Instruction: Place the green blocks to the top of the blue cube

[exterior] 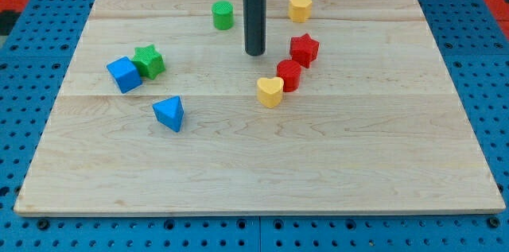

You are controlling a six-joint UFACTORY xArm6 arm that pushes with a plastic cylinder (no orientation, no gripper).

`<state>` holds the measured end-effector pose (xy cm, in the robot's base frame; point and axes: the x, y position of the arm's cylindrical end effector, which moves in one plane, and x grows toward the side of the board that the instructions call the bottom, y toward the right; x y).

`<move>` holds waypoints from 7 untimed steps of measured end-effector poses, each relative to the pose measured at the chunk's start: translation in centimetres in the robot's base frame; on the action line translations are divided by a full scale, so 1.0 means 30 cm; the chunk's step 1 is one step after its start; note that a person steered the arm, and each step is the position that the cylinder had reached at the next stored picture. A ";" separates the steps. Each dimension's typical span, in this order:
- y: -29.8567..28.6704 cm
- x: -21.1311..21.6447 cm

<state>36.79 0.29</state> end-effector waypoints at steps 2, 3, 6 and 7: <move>0.025 0.191; 0.033 0.265; -0.181 0.046; -0.328 0.046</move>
<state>38.17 -9.54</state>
